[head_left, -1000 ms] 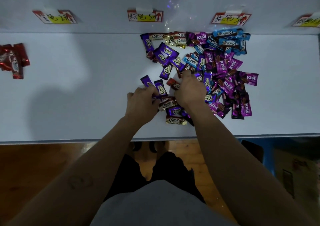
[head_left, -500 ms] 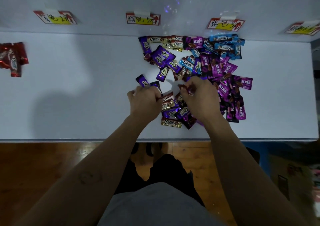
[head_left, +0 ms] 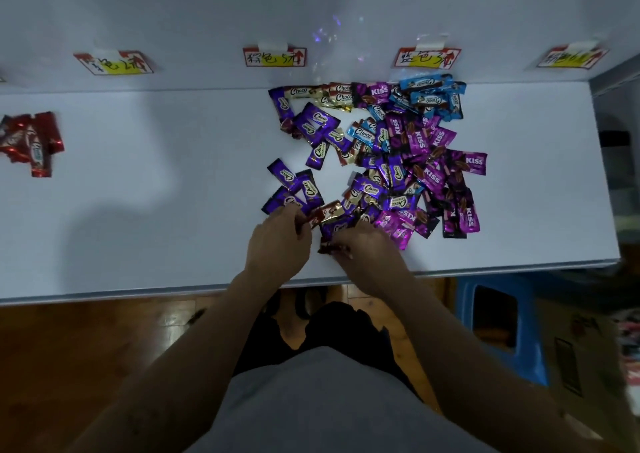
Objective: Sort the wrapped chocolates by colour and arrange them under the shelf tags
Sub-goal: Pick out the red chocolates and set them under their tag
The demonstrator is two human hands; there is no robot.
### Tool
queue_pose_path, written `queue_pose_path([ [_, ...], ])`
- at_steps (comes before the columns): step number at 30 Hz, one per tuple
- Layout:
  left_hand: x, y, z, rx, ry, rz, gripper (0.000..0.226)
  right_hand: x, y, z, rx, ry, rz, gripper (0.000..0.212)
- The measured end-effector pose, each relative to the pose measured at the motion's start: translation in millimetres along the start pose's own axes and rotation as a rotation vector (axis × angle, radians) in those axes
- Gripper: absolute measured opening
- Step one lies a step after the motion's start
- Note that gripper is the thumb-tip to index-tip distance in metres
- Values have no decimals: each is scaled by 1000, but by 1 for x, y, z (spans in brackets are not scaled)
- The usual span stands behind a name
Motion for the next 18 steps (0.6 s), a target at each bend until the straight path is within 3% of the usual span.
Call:
queue_pose_path([
  [4, 2, 0, 7, -64, 111, 15, 6, -2, -9, -17, 64, 7, -89, 20],
  [10, -2, -8, 8, -59, 130, -18, 10, -18, 4, -34, 139, 78, -74, 19],
  [12, -1, -9, 0, 36, 111, -44, 10, -22, 10, -42, 160, 90, -85, 19],
  [16, 25, -1, -25, 378, -34, 137, 9, -23, 17, -46, 185, 54, -145, 18],
  [18, 30, 1, -31, 471, -73, 152, 13, -25, 19, -46, 170, 6, -194, 17],
])
Point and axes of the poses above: each hand's wrist, its own y-axis away from the middle knuckle, its own x-axis out of the palm, z = x × y, the point moved 7 cm from there along -y, towards the middle knuckle, and after that the axes turned 4 degrees about -y, right-handed, at the moved point
